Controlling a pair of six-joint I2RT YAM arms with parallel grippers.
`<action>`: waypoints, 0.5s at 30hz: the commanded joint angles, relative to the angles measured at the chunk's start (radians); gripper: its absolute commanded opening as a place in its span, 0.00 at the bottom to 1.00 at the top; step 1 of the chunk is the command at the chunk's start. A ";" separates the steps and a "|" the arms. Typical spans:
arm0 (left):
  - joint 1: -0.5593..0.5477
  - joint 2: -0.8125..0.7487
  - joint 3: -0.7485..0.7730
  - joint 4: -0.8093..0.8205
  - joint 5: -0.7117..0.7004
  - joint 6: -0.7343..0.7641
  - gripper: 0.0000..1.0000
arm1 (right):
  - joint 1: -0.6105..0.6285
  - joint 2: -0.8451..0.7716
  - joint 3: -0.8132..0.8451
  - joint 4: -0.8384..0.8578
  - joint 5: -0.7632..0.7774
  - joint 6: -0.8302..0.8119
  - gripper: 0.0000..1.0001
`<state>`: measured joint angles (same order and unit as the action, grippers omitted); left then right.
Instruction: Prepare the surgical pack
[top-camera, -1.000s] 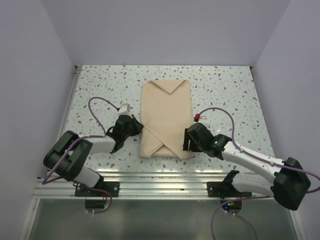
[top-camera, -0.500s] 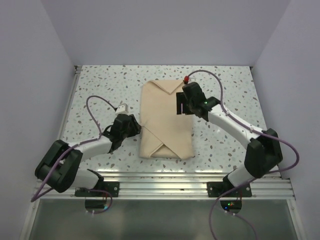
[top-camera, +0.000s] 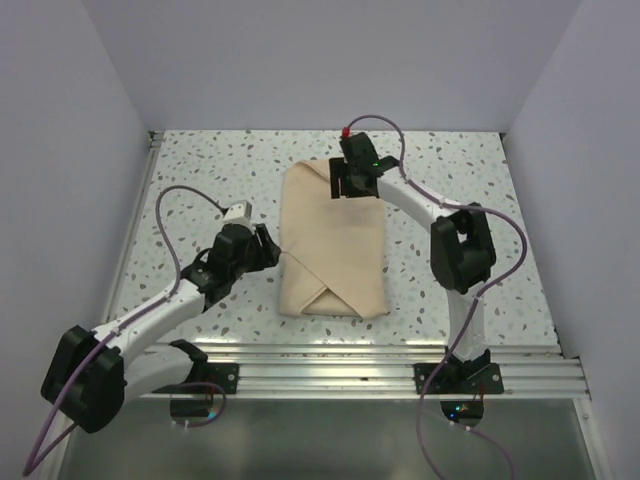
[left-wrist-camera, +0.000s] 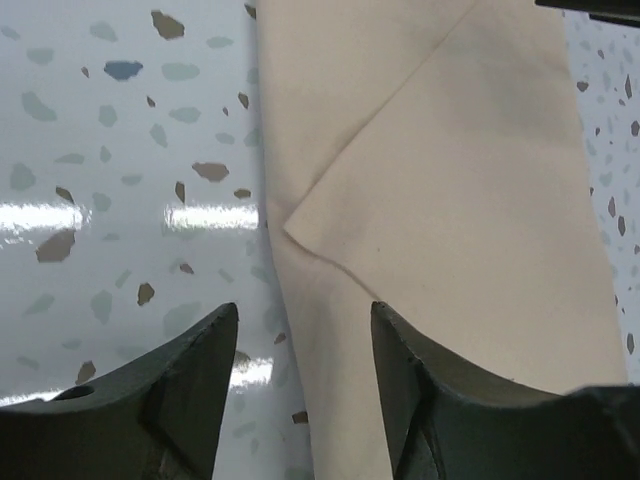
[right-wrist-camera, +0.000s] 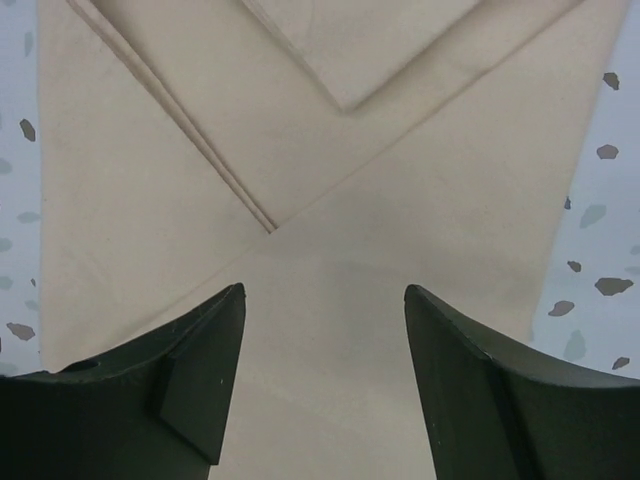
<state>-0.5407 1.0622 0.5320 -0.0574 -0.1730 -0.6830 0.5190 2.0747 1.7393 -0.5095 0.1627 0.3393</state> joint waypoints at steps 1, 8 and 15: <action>0.074 0.097 0.134 -0.035 0.002 0.083 0.60 | -0.108 -0.021 0.023 0.012 -0.069 0.016 0.68; 0.234 0.407 0.374 0.191 0.233 0.137 0.49 | -0.267 0.015 0.013 0.087 -0.296 0.050 0.45; 0.271 0.813 0.680 0.306 0.516 0.112 0.13 | -0.358 0.045 -0.046 0.201 -0.496 0.124 0.15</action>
<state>-0.2859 1.7744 1.1007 0.1501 0.1699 -0.5838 0.1532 2.0964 1.7046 -0.3740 -0.2012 0.4252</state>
